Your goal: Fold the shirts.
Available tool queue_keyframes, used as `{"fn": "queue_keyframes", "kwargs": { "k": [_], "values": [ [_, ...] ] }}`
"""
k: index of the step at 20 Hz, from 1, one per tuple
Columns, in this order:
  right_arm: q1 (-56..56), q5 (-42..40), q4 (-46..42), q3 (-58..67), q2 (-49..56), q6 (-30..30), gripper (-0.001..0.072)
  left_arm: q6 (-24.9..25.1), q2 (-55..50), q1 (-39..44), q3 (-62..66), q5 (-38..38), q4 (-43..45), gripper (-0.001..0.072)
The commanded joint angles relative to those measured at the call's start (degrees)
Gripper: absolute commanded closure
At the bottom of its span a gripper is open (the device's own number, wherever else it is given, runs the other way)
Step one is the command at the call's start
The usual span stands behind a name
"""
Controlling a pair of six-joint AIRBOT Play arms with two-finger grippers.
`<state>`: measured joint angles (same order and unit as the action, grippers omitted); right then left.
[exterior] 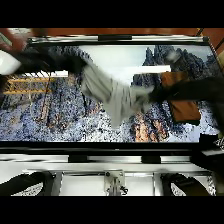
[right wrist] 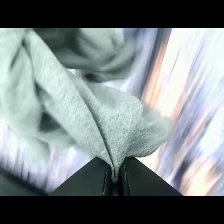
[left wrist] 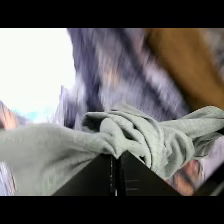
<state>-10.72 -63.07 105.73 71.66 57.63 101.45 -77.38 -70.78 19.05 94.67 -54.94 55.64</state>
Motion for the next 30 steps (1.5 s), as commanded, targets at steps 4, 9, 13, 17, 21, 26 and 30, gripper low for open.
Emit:
{"fn": "queue_keyframes", "kwargs": {
  "k": [4,9,13,17,21,26,30],
  "values": [
    [-0.1,15.2,-1.0,19.8,-13.7,2.2,0.0650,1.3,8.6,-5.0,24.1,-1.1,0.5,0.0676],
    [-0.1,-1.9,-1.2,20.3,-13.8,0.3,0.0650,-6.2,11.9,-10.6,19.7,-13.7,14.5,0.0675],
    [-0.1,-19.6,-2.9,15.4,-7.9,0.4,0.0650,-6.3,11.5,-10.0,3.6,-19.9,15.3,0.0676],
    [-0.1,-13.7,-1.7,2.3,-4.3,2.6,0.0650,-6.3,11.5,-4.2,-19.4,-13.4,15.3,0.0675],
    [-0.1,-6.3,-1.7,-3.1,1.9,5.8,0.0650,-7.0,11.3,2.3,-35.3,-0.5,15.3,0.0676],
    [0.0,8.7,-1.7,-3.1,13.1,3.2,0.0649,-10.6,7.4,3.5,-40.4,5.1,15.3,0.0675],
    [0.0,16.8,-0.9,-3.1,21.2,-8.6,0.0648,-12.0,2.4,3.5,-40.4,9.6,15.3,0.0675]
  ]
}}
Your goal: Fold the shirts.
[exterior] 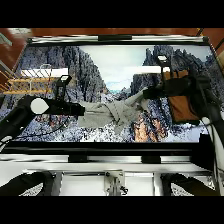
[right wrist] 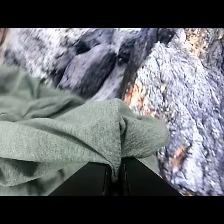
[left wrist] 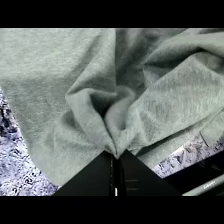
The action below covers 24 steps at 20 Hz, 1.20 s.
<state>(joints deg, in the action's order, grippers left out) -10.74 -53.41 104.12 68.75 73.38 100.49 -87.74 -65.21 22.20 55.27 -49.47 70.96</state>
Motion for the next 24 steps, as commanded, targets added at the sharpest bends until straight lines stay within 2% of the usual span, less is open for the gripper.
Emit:
{"fn": "queue_keyframes", "kwargs": {
  "k": [1,2,3,4,5,6,10,12,14,16,20,23,24],
  "values": [
    [0.0,6.9,1.5,-0.2,7.0,-9.5,0.0614,-3.5,-4.5,0.3,-1.0,4.9,0.0,0.0675],
    [0.0,6.3,2.6,-0.2,7.6,-10.2,0.0407,-5.5,-5.8,0.3,-1.0,5.6,0.0,0.0672],
    [0.0,5.8,3.7,-0.1,7.4,-10.1,0.0130,-6.0,-6.4,0.1,-0.9,5.8,0.0,0.0615],
    [0.0,3.8,3.8,0.7,6.5,-10.0,0.0087,-6.0,-6.5,-0.5,-0.5,5.2,0.1,0.0380],
    [0.0,1.1,3.5,1.8,5.2,-9.6,0.0087,-6.0,-6.4,-1.9,0.6,3.3,0.1,0.0090],
    [0.0,-2.3,2.8,3.3,3.6,-8.2,0.0087,-6.0,-6.4,-3.8,2.3,0.0,0.3,-0.0013],
    [0.2,-18.1,-5.0,4.3,-1.1,-6.0,0.0087,-4.5,-6.4,-14.3,7.1,-18.3,0.2,-0.0010],
    [0.7,-21.2,-0.7,1.0,-1.0,-5.6,0.0087,-4.5,-6.4,-17.2,4.7,-23.7,0.2,-0.0010],
    [0.5,-16.2,4.9,-4.7,-1.0,-5.3,0.0083,-4.5,-6.4,-17.0,0.1,-21.2,-0.6,-0.0010],
    [0.5,-11.5,9.8,-8.9,0.3,-5.6,0.0082,-4.5,-7.0,-15.6,-4.5,-14.2,-4.6,-0.0010],
    [0.5,-10.4,15.1,-9.6,5.5,-5.8,0.0082,-4.5,-10.8,-12.6,-7.1,-3.9,-10.1,-0.0009],
    [0.5,-10.3,16.3,-9.6,7.5,-5.8,0.0082,-4.4,-14.9,-11.3,-7.0,-2.3,-12.5,-0.0006],
    [0.5,-10.1,16.9,-9.6,8.1,-5.3,0.0082,-4.2,-15.9,-11.0,-7.0,-1.7,-12.5,0.0027]
  ]
}}
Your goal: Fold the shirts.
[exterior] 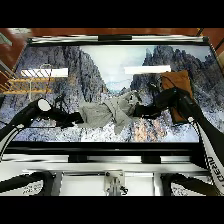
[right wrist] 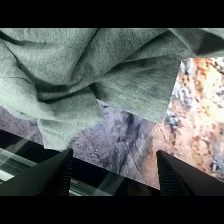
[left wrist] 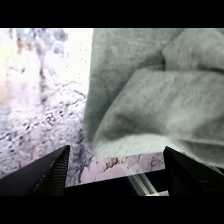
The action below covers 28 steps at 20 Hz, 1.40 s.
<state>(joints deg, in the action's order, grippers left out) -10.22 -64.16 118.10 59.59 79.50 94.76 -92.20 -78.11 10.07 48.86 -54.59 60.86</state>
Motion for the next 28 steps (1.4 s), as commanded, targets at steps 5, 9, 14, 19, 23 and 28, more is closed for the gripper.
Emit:
{"fn": "queue_keyframes", "kwargs": {
  "k": [5,9,14,19,23,28],
  "values": [
    [-5.8,6.4,3.1,-0.4,5.9,3.5,0.0082,4.8,-4.1,1.3,0.6,4.8,-3.1,0.0658],
    [-9.6,14.7,3.0,-0.4,6.6,3.5,0.0082,5.6,-3.4,1.2,4.9,3.6,-3.1,0.0675],
    [-11.3,16.8,2.7,1.6,6.1,2.2,0.0650,6.2,-3.2,-0.1,12.6,2.0,-2.8,0.0676],
    [-6.9,8.2,-4.7,14.6,-6.2,4.4,0.0651,8.2,4.2,-1.0,28.8,-1.9,7.5,0.0678],
    [-1.5,15.9,-5.0,29.5,-20.8,5.9,0.0651,8.2,14.4,-1.1,46.5,-0.9,13.4,0.0677],
    [0.6,19.1,-6.9,36.8,-32.2,5.7,0.0651,8.2,24.6,-1.1,58.0,2.4,20.2,0.0677]
  ]
}}
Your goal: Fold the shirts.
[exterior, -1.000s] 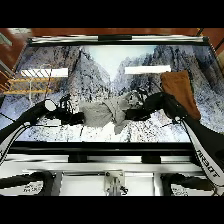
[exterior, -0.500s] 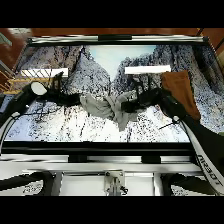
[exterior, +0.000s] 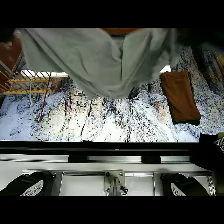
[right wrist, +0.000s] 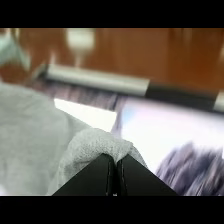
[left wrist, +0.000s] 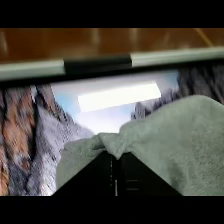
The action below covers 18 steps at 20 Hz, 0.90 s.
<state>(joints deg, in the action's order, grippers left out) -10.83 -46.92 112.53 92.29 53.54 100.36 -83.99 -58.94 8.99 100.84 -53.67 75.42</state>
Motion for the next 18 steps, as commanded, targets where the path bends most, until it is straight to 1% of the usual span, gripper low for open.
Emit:
{"fn": "queue_keyframes", "kwargs": {
  "k": [1,3,6,7,9,10,11,13,15,17,18],
  "values": [
    [1.2,1.0,-1.9,4.1,-7.5,-0.7,0.0651,-0.1,6.9,0.0,6.1,0.7,7.4,0.0676],
    [1.2,-2.8,-3.5,4.1,-8.8,-2.1,0.0651,-0.2,8.2,0.0,6.1,-4.1,10.2,0.0677],
    [1.2,-12.7,-9.8,4.1,-8.4,-4.7,0.0650,-0.2,7.0,0.0,5.9,-12.9,12.6,0.0676],
    [1.2,-16.3,-12.6,4.0,-7.8,-5.8,0.0650,-0.2,6.3,0.0,5.4,-14.8,12.8,0.0676],
    [1.2,-21.2,-17.7,4.0,-5.5,-6.3,0.0650,-0.2,4.9,0.0,2.4,-16.1,13.3,0.0676],
    [1.2,-21.6,-20.1,4.0,-4.1,-6.4,0.0650,-0.2,4.4,0.0,-0.3,-16.0,13.3,0.0676],
    [1.2,-20.7,-22.5,4.0,-2.1,-6.8,0.0650,-0.2,3.8,0.0,-3.3,-16.0,13.3,0.0677],
    [1.2,-16.0,-25.3,4.0,2.5,-6.8,0.0650,-0.3,2.8,0.0,-11.4,-16.0,13.0,0.0677],
    [1.2,-9.0,-25.4,4.0,8.3,-7.2,0.0650,-2.6,2.3,0.1,-20.3,-15.5,12.1,0.0676],
    [1.2,-2.6,-23.9,4.0,15.2,-10.2,0.0650,-2.8,2.0,0.1,-28.7,-13.8,6.9,0.0676],
    [1.2,-0.1,-22.6,4.0,19.1,-11.6,0.0650,-2.8,2.0,0.1,-33.2,-11.8,3.6,0.0676]
  ]
}}
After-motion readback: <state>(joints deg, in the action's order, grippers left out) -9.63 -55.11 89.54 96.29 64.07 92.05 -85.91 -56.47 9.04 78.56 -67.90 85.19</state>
